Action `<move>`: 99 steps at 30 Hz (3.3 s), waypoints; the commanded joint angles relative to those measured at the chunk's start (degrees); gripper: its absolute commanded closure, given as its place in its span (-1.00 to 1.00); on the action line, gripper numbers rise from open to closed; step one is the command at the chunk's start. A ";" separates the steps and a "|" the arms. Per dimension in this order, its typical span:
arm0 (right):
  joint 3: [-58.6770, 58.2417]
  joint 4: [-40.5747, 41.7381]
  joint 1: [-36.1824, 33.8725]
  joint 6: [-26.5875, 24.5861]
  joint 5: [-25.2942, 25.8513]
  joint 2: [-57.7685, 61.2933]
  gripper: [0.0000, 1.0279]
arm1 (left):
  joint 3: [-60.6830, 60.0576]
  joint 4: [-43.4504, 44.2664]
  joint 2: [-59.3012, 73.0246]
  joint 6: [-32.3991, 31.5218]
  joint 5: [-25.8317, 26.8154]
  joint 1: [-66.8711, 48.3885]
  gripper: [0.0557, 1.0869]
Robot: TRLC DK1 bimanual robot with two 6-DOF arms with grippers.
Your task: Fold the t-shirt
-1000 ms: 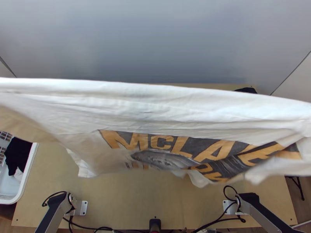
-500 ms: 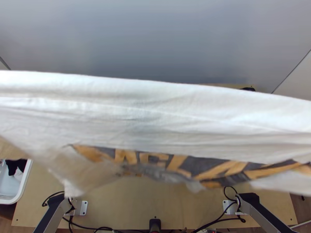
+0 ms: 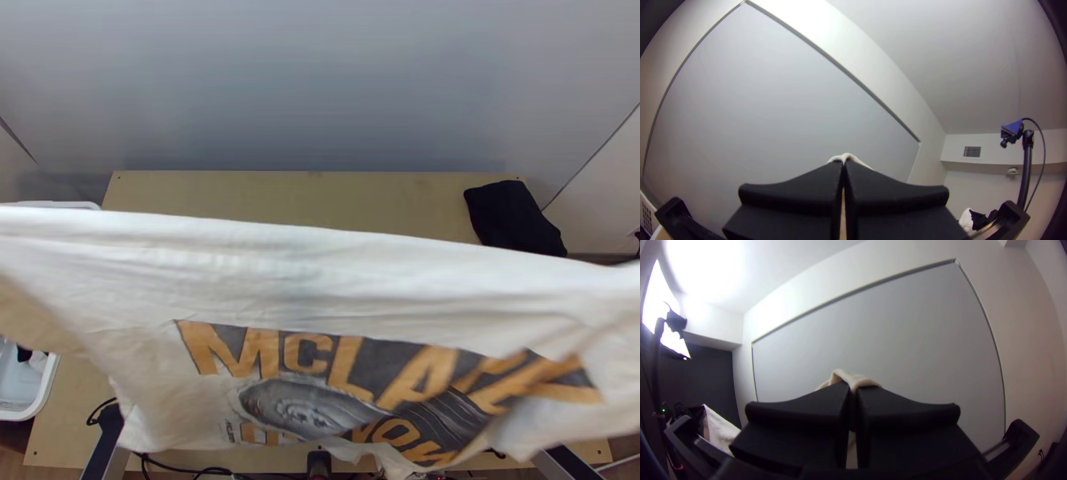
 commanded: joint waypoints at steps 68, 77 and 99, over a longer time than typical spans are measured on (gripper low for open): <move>-56.53 58.21 7.15 -12.55 22.15 41.77 0.94 | -47.27 45.01 48.83 41.21 -31.83 -23.13 0.93; -77.72 54.25 11.98 -11.23 23.38 28.14 0.94 | -60.81 45.71 43.82 45.08 -31.48 -22.78 0.93; -91.52 42.56 16.73 -5.25 17.05 24.01 -0.94 | -64.94 33.67 43.47 46.22 -29.37 -20.75 -0.90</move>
